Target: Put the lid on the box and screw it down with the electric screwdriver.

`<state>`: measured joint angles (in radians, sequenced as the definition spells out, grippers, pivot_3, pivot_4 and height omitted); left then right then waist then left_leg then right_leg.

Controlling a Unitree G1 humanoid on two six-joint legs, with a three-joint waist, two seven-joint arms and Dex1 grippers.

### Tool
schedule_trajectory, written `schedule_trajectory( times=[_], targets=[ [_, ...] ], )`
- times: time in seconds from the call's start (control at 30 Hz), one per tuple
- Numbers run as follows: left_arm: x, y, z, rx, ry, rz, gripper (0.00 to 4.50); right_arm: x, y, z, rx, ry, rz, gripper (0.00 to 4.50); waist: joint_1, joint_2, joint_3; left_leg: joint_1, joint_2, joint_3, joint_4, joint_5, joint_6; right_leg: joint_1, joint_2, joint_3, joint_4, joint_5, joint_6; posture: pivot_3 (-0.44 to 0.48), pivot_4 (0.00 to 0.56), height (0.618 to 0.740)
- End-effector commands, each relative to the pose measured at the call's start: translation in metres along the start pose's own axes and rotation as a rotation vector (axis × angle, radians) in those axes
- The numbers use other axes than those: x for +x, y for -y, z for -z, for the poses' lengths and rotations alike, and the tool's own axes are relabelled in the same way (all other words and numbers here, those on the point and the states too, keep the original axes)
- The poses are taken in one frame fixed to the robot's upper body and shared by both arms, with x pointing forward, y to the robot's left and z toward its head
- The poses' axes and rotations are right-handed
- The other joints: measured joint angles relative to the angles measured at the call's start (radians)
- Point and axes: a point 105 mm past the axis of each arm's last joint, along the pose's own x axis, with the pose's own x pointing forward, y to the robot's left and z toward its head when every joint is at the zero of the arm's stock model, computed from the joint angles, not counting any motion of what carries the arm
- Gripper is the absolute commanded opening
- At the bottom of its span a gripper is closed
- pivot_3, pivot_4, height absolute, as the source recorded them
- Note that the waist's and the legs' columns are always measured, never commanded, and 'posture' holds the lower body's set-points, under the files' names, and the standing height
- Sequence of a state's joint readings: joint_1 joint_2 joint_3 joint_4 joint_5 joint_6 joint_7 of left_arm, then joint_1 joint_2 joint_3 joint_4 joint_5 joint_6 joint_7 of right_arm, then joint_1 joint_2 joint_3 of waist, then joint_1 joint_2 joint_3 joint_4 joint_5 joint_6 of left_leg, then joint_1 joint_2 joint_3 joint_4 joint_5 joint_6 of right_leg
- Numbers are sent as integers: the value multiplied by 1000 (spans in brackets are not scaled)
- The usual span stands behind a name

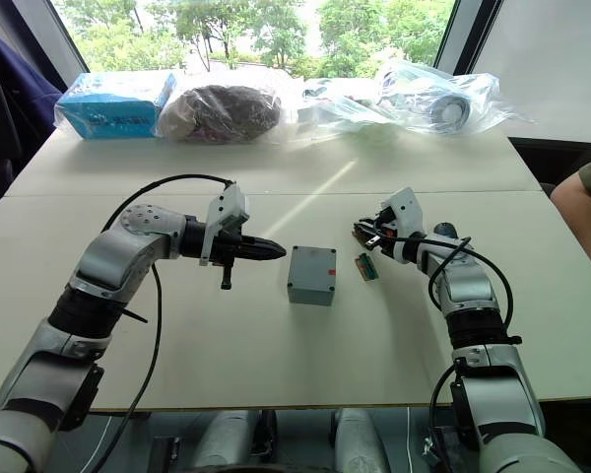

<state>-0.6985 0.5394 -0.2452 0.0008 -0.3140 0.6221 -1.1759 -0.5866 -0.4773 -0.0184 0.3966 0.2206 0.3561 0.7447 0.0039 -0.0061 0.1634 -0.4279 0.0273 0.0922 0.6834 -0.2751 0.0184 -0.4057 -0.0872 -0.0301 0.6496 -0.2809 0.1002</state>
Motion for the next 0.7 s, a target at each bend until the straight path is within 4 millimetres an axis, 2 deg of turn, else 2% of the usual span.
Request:
schedule_trajectory(
  times=[0.03, 0.3, 0.37, 0.4, 0.7],
  targets=[
    [0, 1, -2, 19, 11, 1, 0, -3, 3, -22, -28, 65, 0, 595, 0, 0, 0, 0, 0, 0, 0, 0, 0, 0, 0, 0, 0, 0, 0, 0, 150, 740],
    [0, 2, -2, 17, 14, -1, 0, -2, 3, -17, -33, 51, 1, 595, 0, 0, 0, 0, 0, 0, 0, 0, 0, 0, 0, 0, 0, 0, 0, 0, 150, 740],
    [1, 2, -2, 18, 15, -1, 0, -2, 4, -17, -36, 51, 5, 64, 0, 0, 0, 0, 0, 0, 0, 0, 0, 0, 0, 0, 0, 0, 0, 0, 150, 740],
    [1, 2, -2, 17, 15, -1, 0, -3, 4, -17, -37, 51, 7, 31, 0, 0, 0, 0, 0, 0, 0, 0, 0, 0, 0, 0, 0, 0, 0, 0, 150, 740],
    [0, 2, -3, 15, 19, 2, 0, -5, 6, -19, -44, 59, 17, 31, 0, 0, 0, 0, 0, 0, 0, 0, 0, 0, 0, 0, 0, 0, 0, 0, 150, 740]
  ],
)
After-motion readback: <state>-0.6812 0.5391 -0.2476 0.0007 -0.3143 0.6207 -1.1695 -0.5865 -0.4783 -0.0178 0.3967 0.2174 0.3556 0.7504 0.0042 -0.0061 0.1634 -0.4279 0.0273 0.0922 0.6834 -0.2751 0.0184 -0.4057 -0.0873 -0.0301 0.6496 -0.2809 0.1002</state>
